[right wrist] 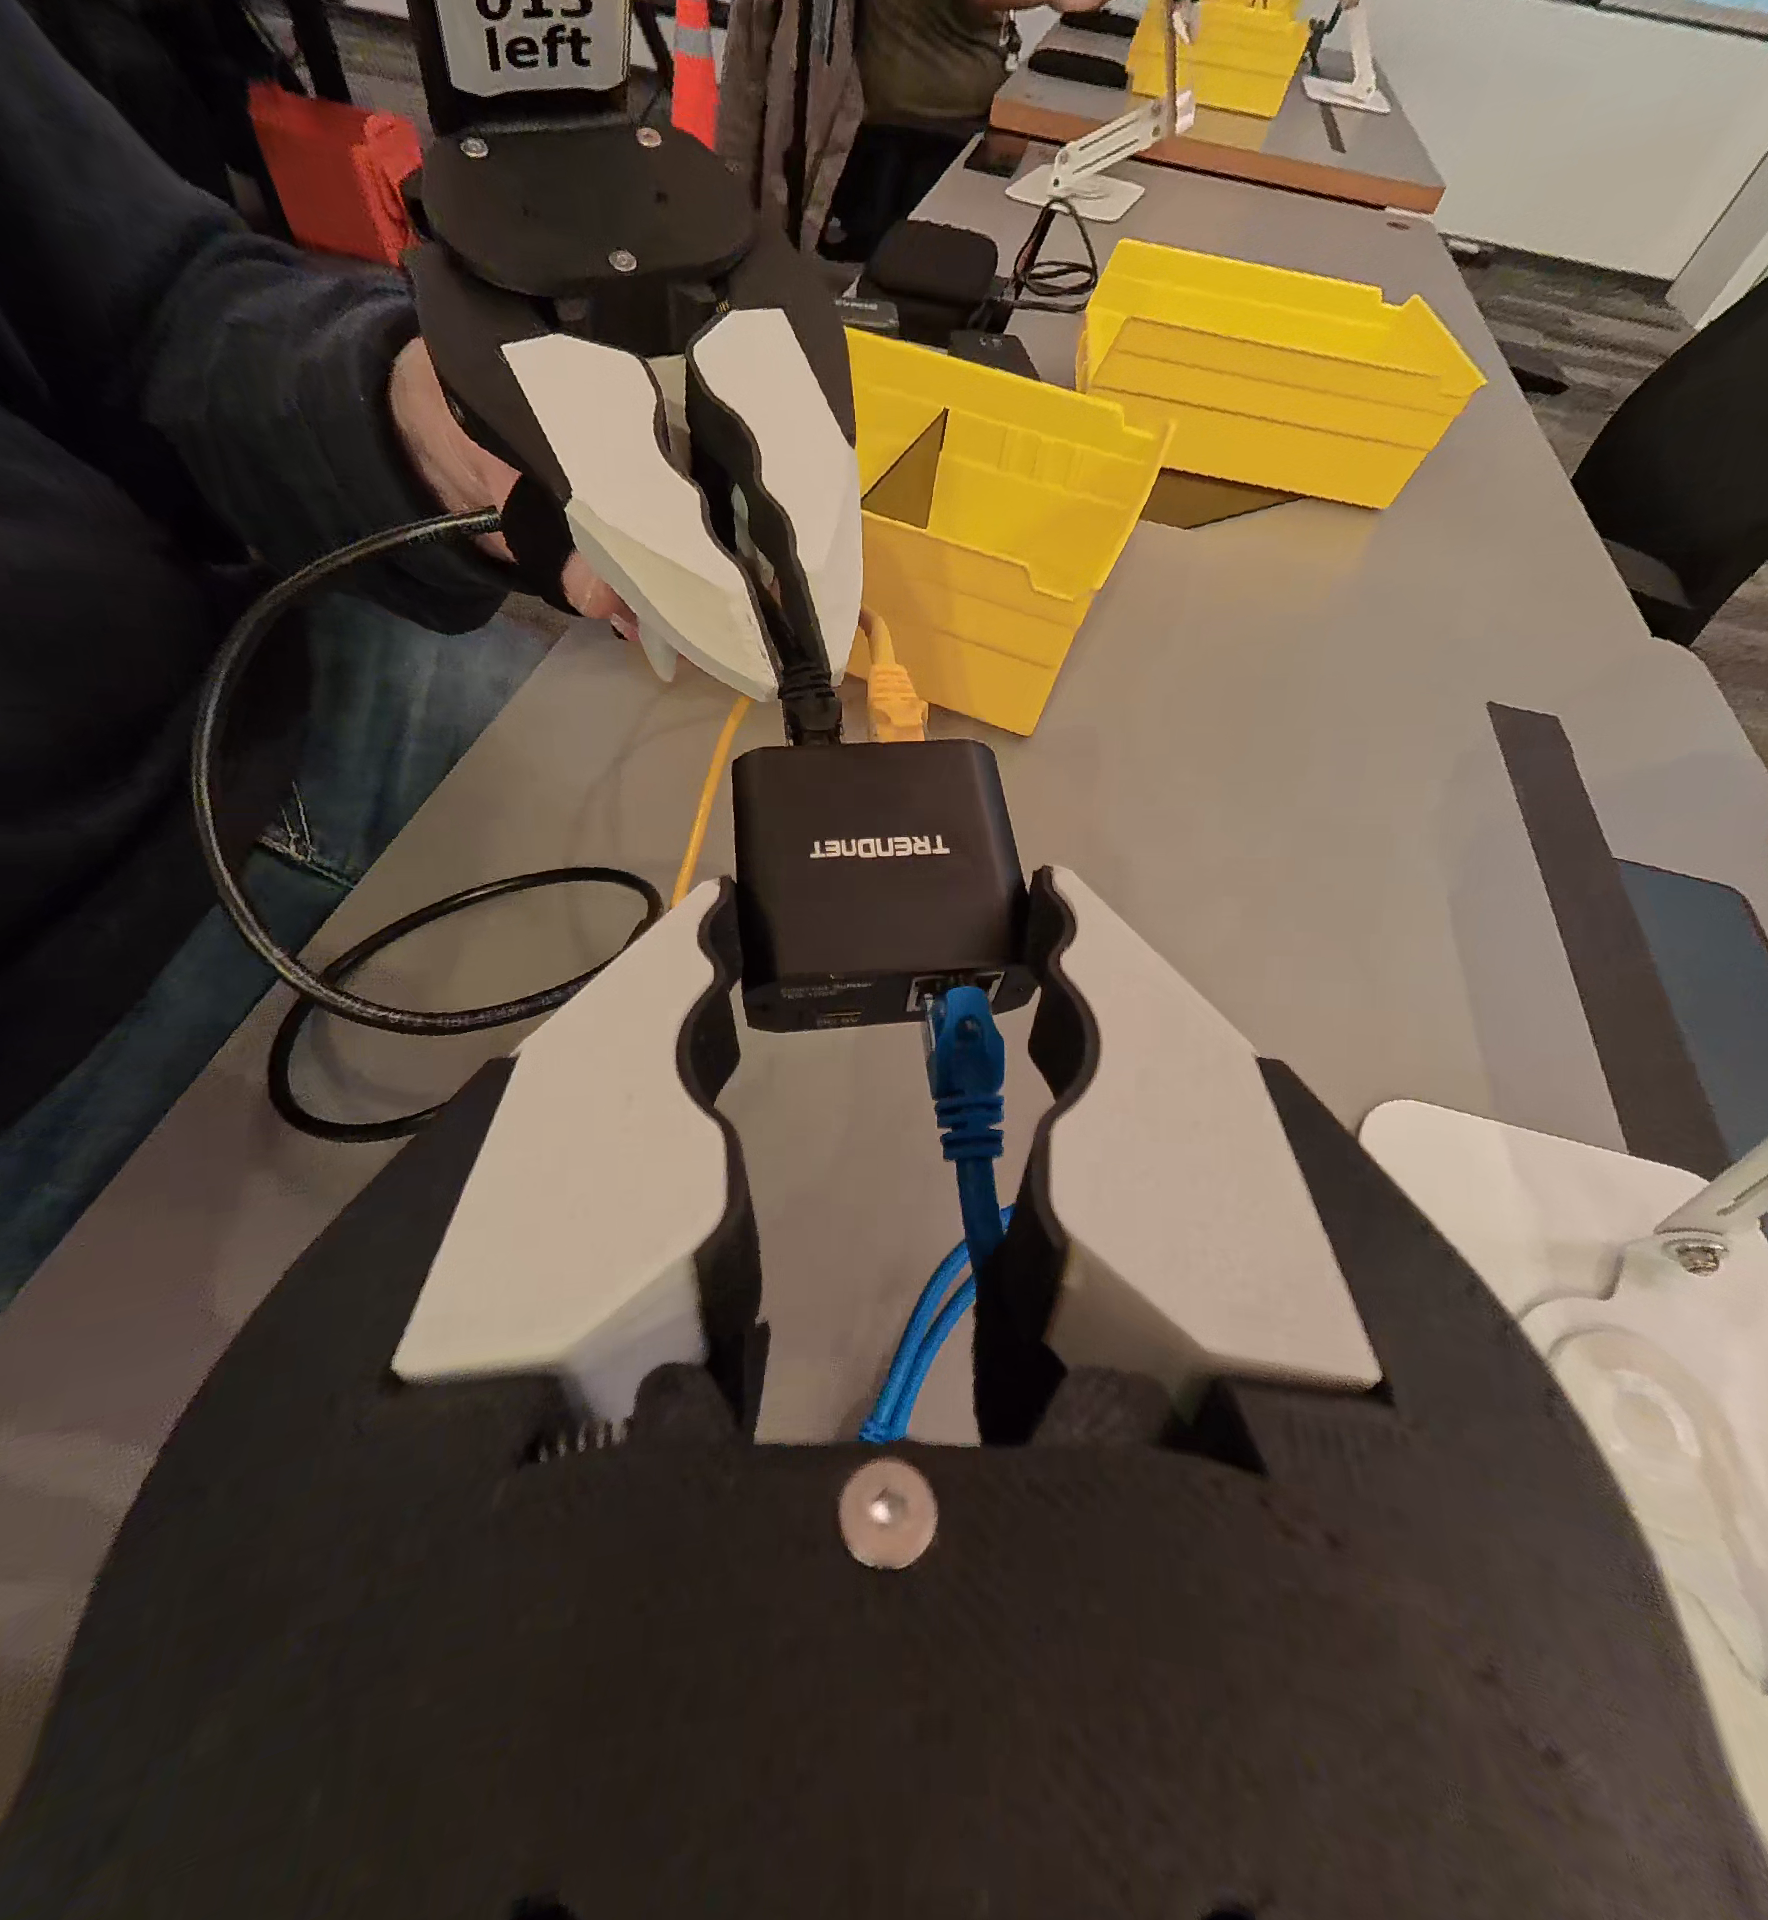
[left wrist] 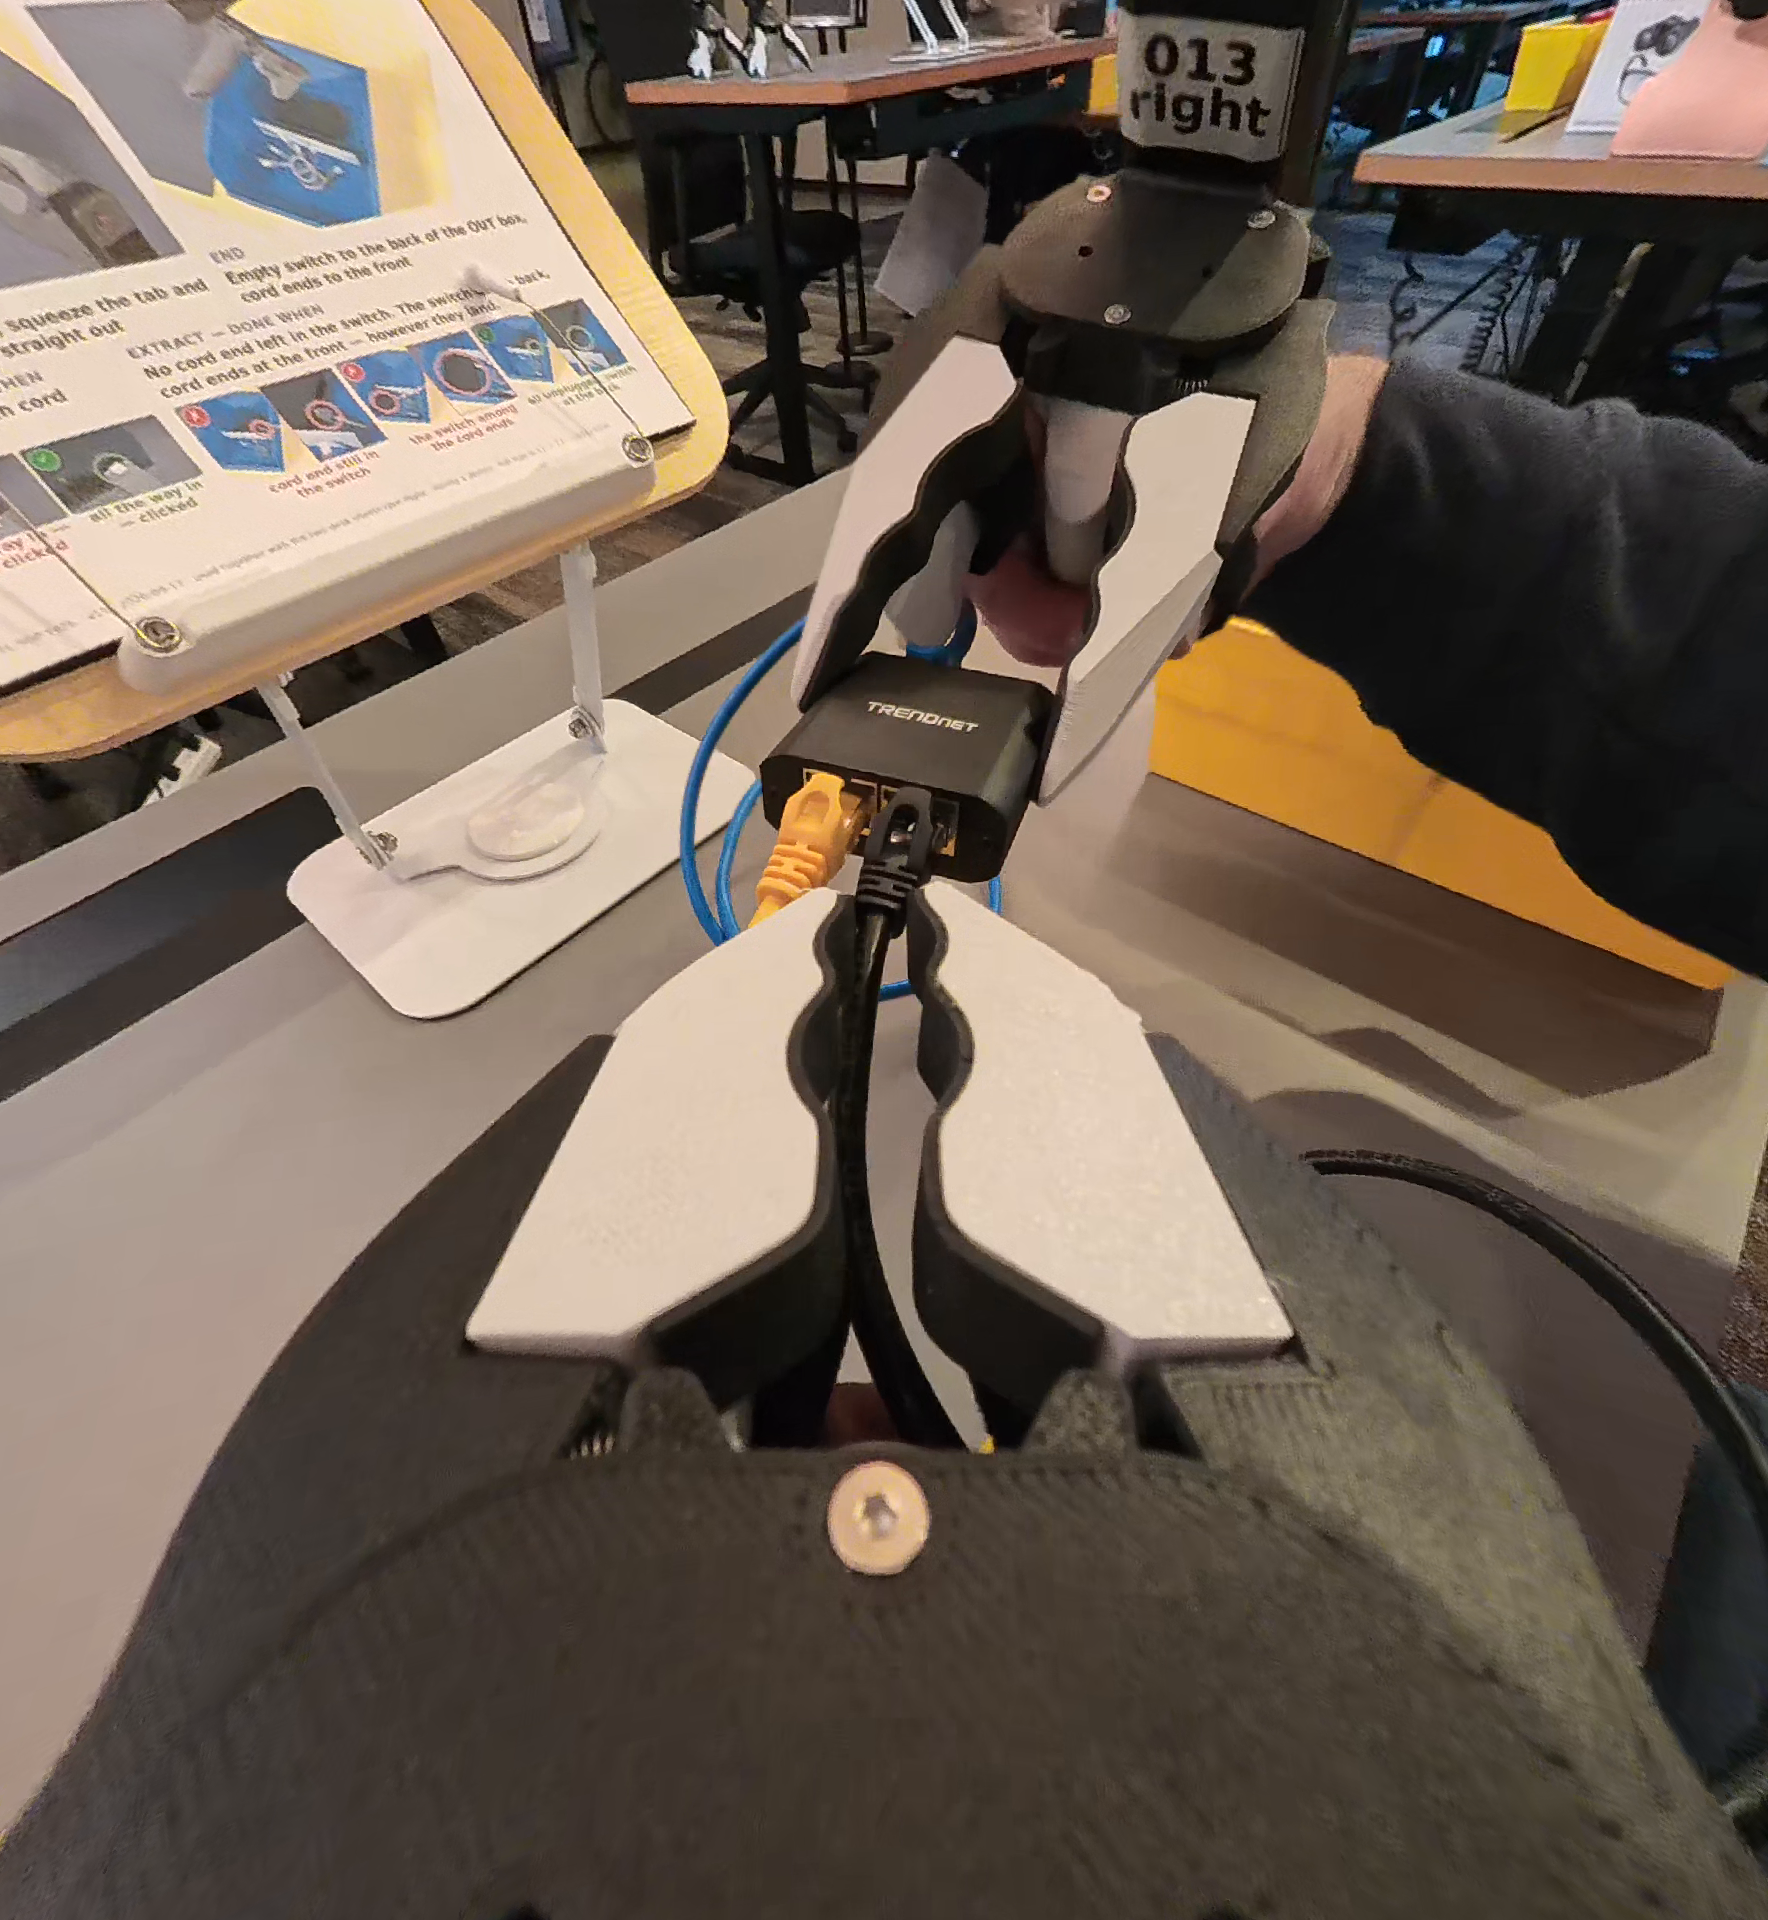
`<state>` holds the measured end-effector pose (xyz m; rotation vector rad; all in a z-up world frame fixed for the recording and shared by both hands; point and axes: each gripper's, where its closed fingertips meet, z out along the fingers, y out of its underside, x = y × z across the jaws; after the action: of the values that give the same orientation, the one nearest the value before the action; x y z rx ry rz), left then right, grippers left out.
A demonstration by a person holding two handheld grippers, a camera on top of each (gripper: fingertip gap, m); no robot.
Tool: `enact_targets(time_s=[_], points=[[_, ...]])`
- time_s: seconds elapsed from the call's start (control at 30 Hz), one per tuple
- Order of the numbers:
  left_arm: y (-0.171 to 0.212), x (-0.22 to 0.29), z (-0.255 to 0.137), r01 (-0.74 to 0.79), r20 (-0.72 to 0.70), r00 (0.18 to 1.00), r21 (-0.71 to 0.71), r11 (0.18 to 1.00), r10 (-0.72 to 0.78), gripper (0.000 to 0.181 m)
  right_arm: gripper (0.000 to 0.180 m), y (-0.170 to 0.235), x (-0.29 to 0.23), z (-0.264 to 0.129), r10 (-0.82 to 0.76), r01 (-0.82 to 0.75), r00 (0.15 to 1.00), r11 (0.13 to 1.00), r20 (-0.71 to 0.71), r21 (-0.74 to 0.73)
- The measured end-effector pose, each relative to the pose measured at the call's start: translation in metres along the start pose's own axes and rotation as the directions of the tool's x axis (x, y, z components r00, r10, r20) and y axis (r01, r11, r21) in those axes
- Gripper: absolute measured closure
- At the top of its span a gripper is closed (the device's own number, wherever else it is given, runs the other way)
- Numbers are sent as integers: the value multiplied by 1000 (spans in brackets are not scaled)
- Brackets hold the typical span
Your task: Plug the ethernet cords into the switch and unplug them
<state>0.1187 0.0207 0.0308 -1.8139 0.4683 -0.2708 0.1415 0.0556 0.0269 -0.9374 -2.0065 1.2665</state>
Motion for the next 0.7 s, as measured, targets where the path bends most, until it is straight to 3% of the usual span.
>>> enact_targets(time_s=[0.17,0.7], points=[[2,-3,7,-12,42,999,-18,1000,13,172,125,3,7,-3,-16,17,1000,998,23,-59],[2,-14,15,-5,136,991,-32,999,9,171,125,3,19,-4,-29,31,999,998,36,-62]])
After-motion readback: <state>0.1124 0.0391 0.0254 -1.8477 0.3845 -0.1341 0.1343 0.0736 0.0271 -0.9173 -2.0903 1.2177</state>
